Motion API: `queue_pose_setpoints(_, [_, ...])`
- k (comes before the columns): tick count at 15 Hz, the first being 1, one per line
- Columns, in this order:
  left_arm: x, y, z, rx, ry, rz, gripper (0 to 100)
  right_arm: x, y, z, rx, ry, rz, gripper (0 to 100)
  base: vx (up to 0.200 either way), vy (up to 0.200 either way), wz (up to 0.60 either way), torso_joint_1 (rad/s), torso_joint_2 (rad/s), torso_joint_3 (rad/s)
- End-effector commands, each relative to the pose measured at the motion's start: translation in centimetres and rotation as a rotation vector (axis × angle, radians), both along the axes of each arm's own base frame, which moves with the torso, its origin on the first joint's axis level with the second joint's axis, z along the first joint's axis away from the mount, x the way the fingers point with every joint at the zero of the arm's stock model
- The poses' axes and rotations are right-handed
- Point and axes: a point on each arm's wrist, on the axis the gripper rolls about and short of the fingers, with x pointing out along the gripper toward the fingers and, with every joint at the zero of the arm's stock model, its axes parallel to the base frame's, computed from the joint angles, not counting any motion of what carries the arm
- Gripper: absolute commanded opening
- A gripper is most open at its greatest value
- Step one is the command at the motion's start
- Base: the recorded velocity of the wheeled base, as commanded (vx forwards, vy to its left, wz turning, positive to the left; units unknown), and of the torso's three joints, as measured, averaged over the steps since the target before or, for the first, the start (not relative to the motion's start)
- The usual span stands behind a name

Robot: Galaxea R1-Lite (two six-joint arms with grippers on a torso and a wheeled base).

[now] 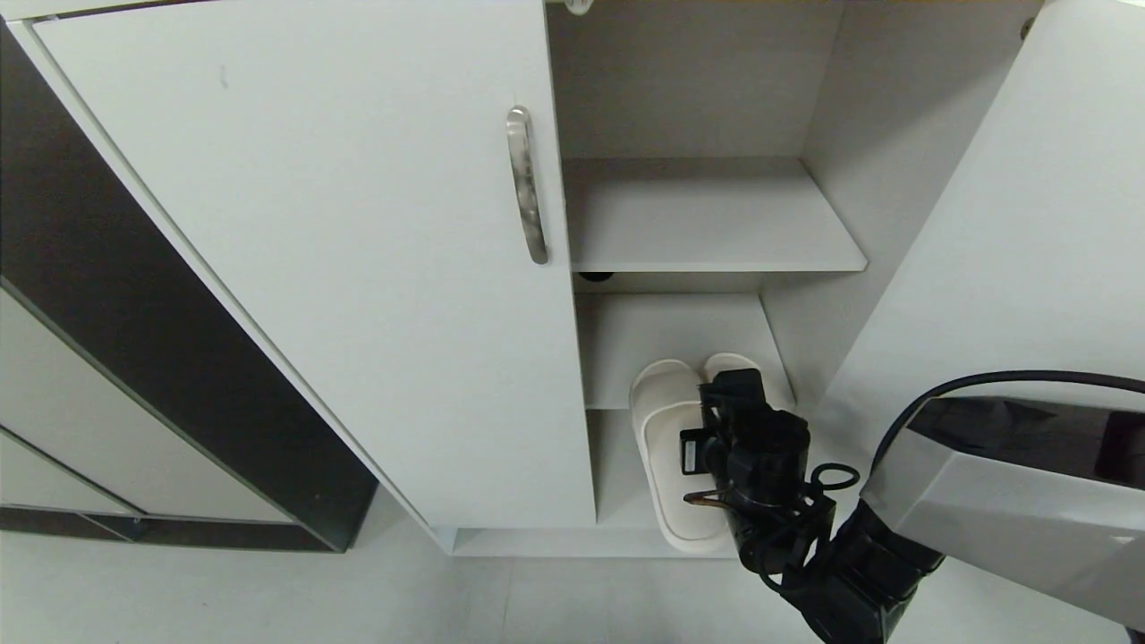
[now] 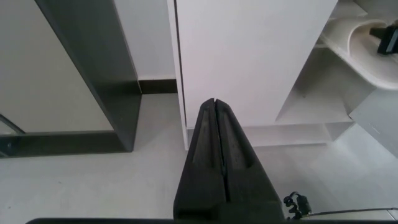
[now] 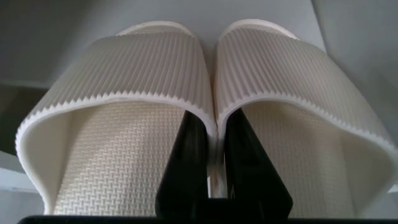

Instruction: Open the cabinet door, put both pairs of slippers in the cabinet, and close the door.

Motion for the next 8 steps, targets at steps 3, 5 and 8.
queue_pose_setpoints(3, [0.0,0.0,0.0,0.000,0.000,0.001,0,3.3,0.6,-0.6,0.006,-0.018,-0.035,0,0.000,0.000,0.00,0.000,0.00,0.000])
queue_pose_setpoints(5, [0.0,0.0,0.0,-0.002,0.000,0.001,0,5.4,0.8,0.9,0.017,-0.031,-0.045,0,0.000,0.000,0.00,0.000,0.00,0.000])
queue_pose_setpoints(8, [0.0,0.0,0.0,-0.002,0.000,-0.001,0,8.3,1.2,3.2,0.034,-0.046,-0.074,0,0.000,0.000,0.00,0.000,0.00,0.000])
